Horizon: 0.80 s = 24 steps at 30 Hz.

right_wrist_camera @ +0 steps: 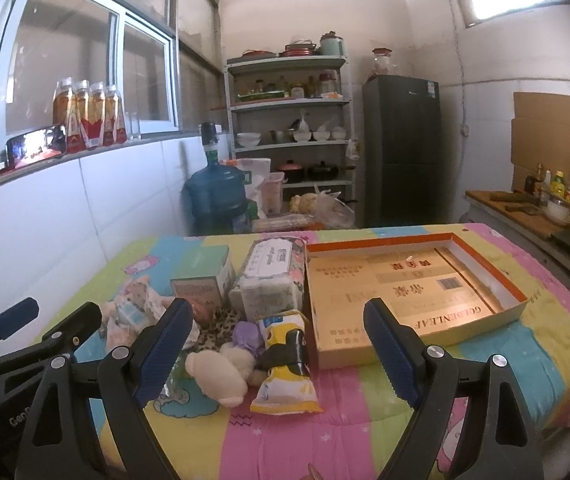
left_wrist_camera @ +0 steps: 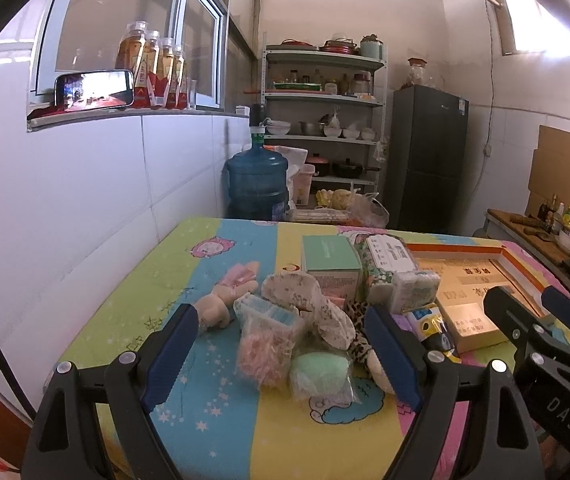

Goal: Organize soft objects

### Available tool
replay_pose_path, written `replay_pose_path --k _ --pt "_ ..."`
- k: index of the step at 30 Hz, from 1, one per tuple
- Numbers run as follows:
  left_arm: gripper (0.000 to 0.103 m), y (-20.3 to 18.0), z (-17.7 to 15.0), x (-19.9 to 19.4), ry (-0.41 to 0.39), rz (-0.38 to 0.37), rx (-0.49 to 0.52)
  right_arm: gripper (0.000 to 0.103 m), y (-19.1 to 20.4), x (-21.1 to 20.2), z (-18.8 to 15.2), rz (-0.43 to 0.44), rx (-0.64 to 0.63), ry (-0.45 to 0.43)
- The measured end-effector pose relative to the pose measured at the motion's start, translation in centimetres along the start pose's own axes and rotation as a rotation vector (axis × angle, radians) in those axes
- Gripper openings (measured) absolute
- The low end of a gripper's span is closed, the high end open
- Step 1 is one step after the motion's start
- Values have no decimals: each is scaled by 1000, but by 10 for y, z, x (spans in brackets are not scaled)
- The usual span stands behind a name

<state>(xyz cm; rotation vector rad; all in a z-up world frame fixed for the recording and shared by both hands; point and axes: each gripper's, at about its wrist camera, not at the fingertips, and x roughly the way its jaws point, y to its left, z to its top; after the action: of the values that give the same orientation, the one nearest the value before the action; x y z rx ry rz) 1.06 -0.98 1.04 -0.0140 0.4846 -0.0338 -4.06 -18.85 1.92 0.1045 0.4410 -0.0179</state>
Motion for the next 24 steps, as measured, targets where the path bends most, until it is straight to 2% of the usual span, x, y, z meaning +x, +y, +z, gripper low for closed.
replay_pose_path --k 10,15,24 --pt "83 6 4 16 15 -23 -3 88 1 16 -5 67 -12 19" --pt "83 8 3 19 7 -1 11 88 5 18 -8 86 -21 17" --pt "83 10 4 26 15 -1 -2 88 -1 22 -7 83 -13 25"
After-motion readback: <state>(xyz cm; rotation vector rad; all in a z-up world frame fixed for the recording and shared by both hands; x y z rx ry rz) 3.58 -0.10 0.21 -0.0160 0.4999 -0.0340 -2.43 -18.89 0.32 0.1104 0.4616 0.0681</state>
